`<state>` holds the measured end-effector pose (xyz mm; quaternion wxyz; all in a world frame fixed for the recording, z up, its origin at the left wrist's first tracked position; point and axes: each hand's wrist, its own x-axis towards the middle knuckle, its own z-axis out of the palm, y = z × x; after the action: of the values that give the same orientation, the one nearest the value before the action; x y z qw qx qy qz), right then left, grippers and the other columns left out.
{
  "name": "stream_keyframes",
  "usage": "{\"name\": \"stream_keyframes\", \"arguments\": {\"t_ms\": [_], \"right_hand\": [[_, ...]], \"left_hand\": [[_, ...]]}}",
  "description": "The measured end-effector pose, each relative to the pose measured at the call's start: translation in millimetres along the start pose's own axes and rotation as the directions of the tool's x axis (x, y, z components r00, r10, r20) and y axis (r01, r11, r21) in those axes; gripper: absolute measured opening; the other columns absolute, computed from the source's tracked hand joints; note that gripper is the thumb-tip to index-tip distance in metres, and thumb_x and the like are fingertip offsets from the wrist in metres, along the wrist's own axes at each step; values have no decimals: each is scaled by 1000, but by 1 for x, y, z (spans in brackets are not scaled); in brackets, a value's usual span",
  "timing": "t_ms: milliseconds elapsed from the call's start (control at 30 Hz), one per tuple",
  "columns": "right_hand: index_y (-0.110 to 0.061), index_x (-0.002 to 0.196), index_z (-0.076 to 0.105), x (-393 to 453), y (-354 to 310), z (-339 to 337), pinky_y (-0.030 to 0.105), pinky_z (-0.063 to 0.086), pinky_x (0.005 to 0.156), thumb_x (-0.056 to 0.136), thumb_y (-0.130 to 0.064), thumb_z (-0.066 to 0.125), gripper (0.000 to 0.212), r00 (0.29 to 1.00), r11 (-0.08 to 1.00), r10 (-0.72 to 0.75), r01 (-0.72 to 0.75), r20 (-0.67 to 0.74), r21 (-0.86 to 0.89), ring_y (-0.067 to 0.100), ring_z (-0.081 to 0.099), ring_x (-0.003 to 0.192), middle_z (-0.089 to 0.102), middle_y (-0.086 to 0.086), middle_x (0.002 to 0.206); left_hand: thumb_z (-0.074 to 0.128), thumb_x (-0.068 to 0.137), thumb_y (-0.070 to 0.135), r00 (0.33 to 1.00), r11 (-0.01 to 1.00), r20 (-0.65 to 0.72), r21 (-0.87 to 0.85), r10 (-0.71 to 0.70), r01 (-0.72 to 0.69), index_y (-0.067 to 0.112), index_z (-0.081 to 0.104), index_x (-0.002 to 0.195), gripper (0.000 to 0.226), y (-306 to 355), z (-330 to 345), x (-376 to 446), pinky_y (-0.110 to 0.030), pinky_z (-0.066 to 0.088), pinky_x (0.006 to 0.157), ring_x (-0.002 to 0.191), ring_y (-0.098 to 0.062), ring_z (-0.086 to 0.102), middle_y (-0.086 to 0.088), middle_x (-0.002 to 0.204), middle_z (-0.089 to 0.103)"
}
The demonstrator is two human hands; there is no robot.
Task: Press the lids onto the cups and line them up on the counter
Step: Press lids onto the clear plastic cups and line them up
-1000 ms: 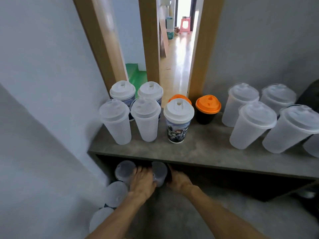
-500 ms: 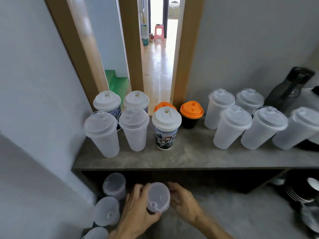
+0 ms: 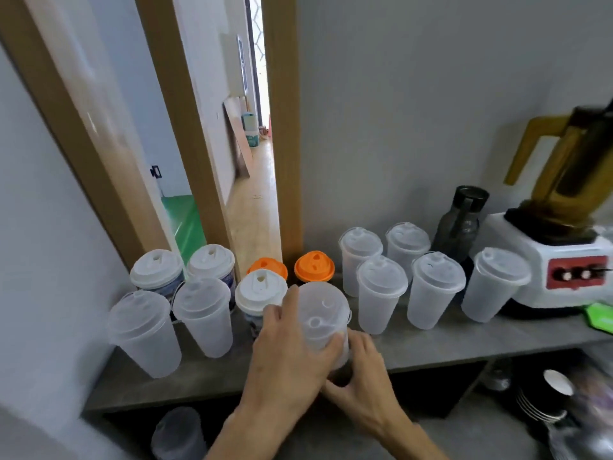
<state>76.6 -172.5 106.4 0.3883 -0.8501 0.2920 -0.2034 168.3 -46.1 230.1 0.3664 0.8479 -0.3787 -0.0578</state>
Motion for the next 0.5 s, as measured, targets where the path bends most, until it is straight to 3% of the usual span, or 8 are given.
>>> {"name": "stream_keyframes", "arguments": {"t_ms": [67, 167, 300, 400, 500], "right_hand": [[-45, 121, 44, 16, 1, 7, 22, 47, 93, 59, -75, 72, 75, 996, 998, 64, -64, -58, 2, -1, 49, 106, 42, -26, 115], [-37, 115, 53, 31, 9, 12, 27, 47, 97, 65, -77, 62, 64, 997, 996, 26, -31, -68, -84, 2, 49, 105, 47, -21, 112], [-39, 126, 49, 39, 27, 6, 25, 42, 104, 65, -69, 75, 73, 998, 996, -41, 37, 45, 87, -4, 51, 117, 55, -26, 125], [-47, 134, 34, 46, 35, 0, 30, 44, 107, 66, -57, 78, 82, 983, 992, -84, 67, 160, 105, -1, 47, 124, 49, -27, 133], [-58, 131, 29, 55, 40, -2, 37, 45, 109, 64, -47, 80, 85, 961, 990, -108, 80, 255, 119, 1, 49, 127, 50, -28, 134]], "left_hand": [[60, 81, 67, 997, 995, -22, 65, -76, 78, 38, 10, 148, 88, 9, 21, 11, -30, 40, 103, 131, -14, 41, 6, 144, 32], [43, 74, 83, 986, 959, -77, 231, -149, 163, 36, 9, 139, 88, 12, 41, 21, -31, 42, 101, 126, -17, 47, 4, 138, 40], [41, 77, 85, 996, 913, -88, 404, -29, 62, 36, 28, 138, 79, 9, 33, 21, -27, 43, 98, 121, -11, 47, 8, 131, 40], [47, 84, 73, 995, 910, -49, 410, 91, -63, 41, 21, 146, 74, -3, 28, 25, -23, 21, 115, 138, -6, 30, 15, 151, 30], [54, 91, 49, 982, 933, 86, 308, 165, -184, 44, 13, 151, 73, -15, 25, 29, -17, 2, 114, 142, 7, 10, 29, 157, 11]]}}
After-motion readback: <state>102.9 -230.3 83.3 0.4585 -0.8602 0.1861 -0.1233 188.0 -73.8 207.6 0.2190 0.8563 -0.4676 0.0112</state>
